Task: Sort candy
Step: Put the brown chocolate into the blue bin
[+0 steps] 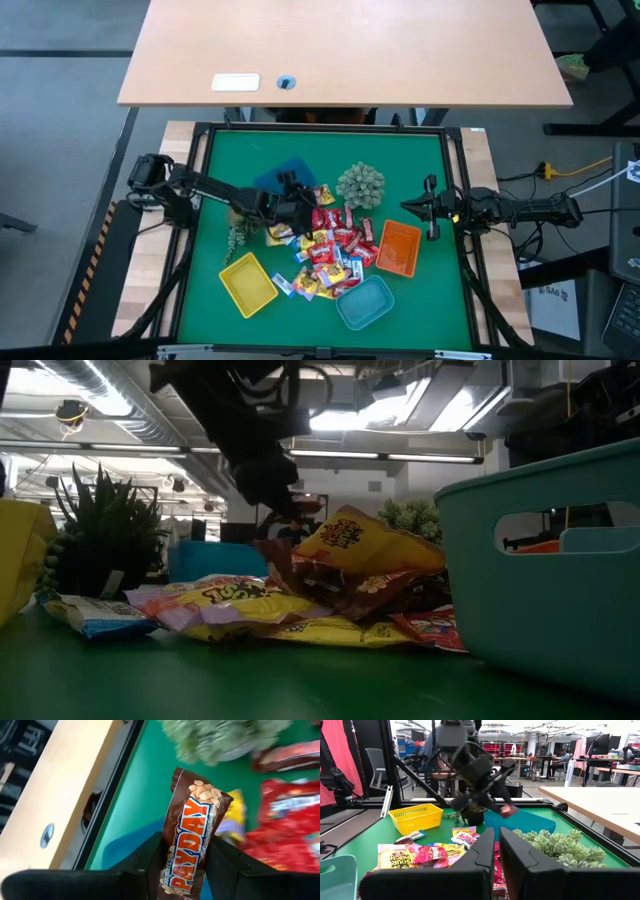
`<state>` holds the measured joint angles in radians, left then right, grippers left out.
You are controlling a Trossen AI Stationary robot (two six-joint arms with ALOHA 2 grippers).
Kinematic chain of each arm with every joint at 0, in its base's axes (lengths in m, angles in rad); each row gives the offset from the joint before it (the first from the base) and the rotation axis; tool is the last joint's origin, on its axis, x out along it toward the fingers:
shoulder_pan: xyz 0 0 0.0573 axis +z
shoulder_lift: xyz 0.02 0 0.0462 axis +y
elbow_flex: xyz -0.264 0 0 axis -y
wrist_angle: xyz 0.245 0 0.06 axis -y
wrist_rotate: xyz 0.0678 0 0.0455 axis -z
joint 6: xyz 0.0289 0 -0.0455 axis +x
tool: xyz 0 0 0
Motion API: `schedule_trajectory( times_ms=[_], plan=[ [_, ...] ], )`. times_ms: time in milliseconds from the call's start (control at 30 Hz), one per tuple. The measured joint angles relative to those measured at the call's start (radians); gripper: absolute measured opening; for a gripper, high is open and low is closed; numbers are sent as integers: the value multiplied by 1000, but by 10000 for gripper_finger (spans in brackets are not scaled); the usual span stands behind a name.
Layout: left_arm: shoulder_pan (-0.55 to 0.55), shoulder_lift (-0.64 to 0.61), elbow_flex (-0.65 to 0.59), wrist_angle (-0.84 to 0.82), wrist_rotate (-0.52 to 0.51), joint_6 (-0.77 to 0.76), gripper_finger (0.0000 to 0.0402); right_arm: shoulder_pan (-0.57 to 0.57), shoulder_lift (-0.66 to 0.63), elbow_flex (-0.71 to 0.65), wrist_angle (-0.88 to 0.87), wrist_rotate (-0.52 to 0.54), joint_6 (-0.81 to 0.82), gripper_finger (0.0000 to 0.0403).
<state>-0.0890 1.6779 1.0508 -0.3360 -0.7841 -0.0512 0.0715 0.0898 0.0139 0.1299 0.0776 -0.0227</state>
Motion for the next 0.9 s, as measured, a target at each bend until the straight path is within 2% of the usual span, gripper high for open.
schedule_trajectory(
  times_ms=[267, 633, 900],
  plan=[
    [90, 0, 0, -114, 5, -92, 114, 0, 0, 0, -7, 0, 0, 28],
    [147, -1, 0, -118, 13, -209, 114, 0, 0, 0, -53, 0, 0, 28],
    [155, -1, 0, -118, 19, -204, 114, 0, 0, 0, -54, 0, 0, 28]
  ],
)
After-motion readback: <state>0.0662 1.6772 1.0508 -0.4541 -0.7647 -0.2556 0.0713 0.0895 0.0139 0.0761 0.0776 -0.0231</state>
